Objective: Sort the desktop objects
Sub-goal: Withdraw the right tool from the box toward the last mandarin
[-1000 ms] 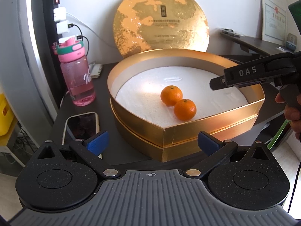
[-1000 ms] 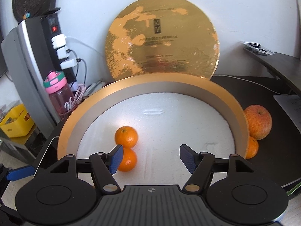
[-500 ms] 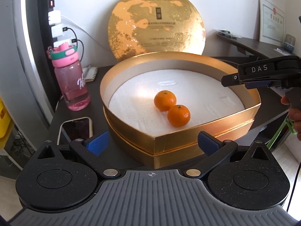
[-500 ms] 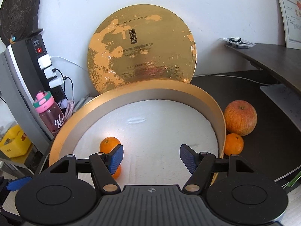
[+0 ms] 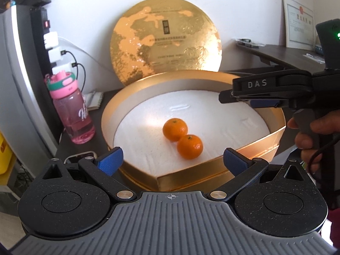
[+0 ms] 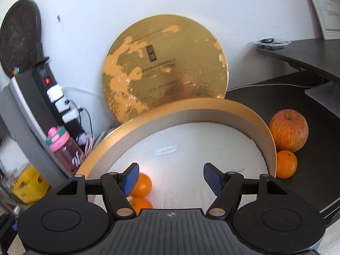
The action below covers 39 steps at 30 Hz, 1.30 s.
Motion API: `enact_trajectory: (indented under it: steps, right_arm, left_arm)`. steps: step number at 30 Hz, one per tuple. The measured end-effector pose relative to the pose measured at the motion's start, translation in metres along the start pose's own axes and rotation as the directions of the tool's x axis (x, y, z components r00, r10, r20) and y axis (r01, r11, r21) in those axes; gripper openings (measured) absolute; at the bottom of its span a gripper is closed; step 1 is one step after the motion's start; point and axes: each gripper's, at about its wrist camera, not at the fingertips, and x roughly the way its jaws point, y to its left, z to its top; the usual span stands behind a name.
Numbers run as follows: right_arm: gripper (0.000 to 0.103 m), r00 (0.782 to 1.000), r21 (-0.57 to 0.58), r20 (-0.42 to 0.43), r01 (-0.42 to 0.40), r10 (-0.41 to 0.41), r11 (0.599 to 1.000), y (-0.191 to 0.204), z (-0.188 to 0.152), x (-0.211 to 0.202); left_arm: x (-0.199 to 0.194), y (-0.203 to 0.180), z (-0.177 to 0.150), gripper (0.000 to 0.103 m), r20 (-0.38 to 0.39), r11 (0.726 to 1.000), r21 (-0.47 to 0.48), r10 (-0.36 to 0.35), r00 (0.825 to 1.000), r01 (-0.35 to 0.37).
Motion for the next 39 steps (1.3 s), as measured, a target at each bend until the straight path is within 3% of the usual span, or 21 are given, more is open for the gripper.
enact_trajectory:
  steps: [16, 27, 39]
  right_arm:
    - [0.076, 0.987, 0.109, 0.163, -0.002, -0.016, 0.994, -0.027, -0.001, -0.001]
    - [0.078, 0.977, 0.203, 0.211, -0.057, 0.013, 0.978, -0.065, -0.002, -0.008]
    - [0.078, 0.975, 0.228, 0.218, -0.014, -0.037, 0.974, -0.079, -0.003, -0.009]
  left_arm:
    - [0.025, -0.033, 0.012, 0.103, -0.075, 0.996, 0.050, -0.070, 0.995, 0.074]
    - [0.042, -0.068, 0.021, 0.103, -0.140, 0.991, 0.087, -0.086, 0.986, 0.098]
    - [0.046, -0.073, 0.021, 0.103, -0.149, 0.992, 0.087, -0.075, 0.986, 0.088]
